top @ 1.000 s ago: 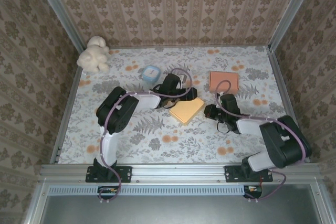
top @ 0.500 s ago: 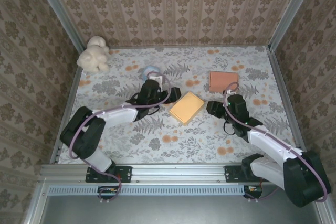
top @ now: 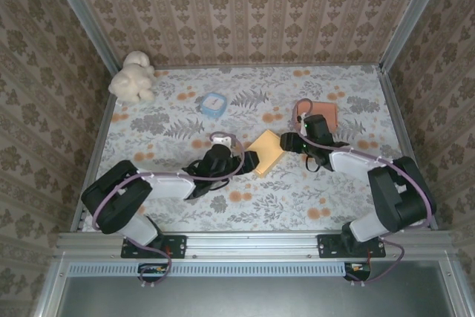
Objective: Fold the paper box
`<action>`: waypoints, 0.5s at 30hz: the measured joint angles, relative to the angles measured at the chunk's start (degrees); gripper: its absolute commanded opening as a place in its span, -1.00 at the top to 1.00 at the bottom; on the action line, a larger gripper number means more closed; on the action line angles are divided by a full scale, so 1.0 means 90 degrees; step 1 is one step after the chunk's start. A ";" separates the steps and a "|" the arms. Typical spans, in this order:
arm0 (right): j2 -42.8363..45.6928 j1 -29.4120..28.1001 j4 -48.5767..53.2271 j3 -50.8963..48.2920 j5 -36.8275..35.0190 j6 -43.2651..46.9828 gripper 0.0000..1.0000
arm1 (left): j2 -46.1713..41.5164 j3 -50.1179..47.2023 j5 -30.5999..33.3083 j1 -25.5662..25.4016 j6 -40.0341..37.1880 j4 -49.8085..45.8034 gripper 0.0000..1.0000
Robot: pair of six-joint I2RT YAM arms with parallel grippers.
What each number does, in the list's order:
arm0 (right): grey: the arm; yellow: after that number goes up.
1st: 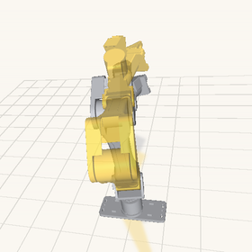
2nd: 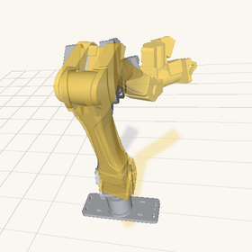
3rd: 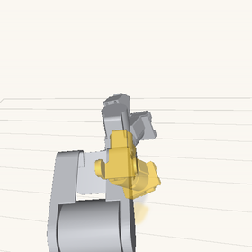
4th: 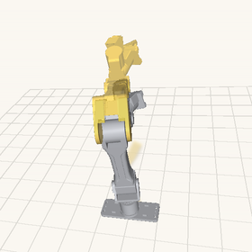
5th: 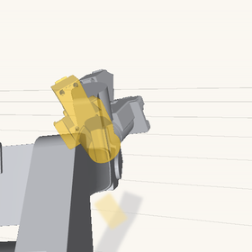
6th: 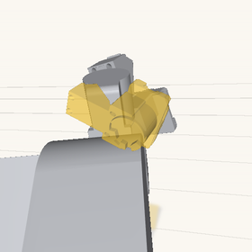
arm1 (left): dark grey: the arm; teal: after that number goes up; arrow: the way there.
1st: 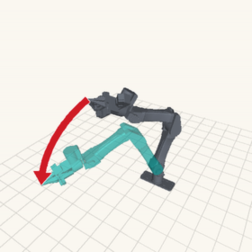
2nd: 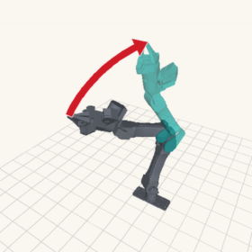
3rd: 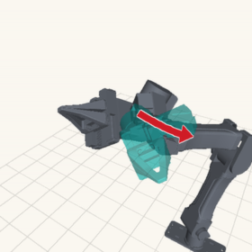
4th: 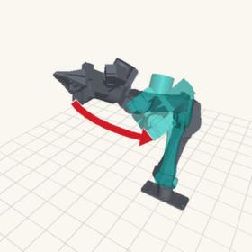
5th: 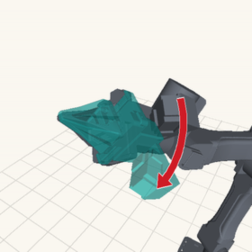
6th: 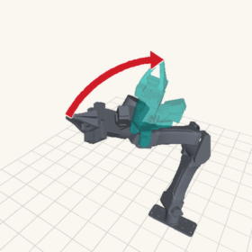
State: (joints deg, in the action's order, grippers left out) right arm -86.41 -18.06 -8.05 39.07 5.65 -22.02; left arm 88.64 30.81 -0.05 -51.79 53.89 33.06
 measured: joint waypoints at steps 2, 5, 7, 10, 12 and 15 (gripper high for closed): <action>-0.0197 0.0000 -0.0036 0.0100 0.0039 0.0100 -0.29 | 0.0301 0.0068 -0.0012 -0.0036 0.0119 0.0180 -0.62; -0.0461 0.0000 -0.0083 0.0274 0.0097 0.0223 -0.26 | 0.0687 0.0138 -0.0039 -0.0041 0.0255 0.0396 -0.61; -0.0605 0.0000 -0.0112 0.0352 0.0155 0.0287 -0.24 | 0.0867 0.0209 -0.0041 -0.0041 0.0321 0.0481 -0.61; -0.0712 0.0000 -0.0197 0.0357 0.0291 0.0289 -0.21 | 0.1095 0.0384 -0.0121 -0.0041 0.0406 0.0680 -0.61; -0.0729 0.0000 -0.0299 0.0335 0.0335 0.0287 -0.18 | 0.1214 0.0474 -0.0136 -0.0039 0.0454 0.0765 -0.61; -0.0729 0.0046 -0.0512 0.0209 0.0396 0.0267 -0.16 | 0.1360 0.0631 -0.0138 -0.0022 0.0498 0.0801 -0.60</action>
State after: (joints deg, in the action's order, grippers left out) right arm -92.97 -17.65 -12.67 40.95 9.21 -19.62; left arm 100.88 36.49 -1.30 -51.99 58.37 40.27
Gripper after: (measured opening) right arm 0.584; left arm 0.802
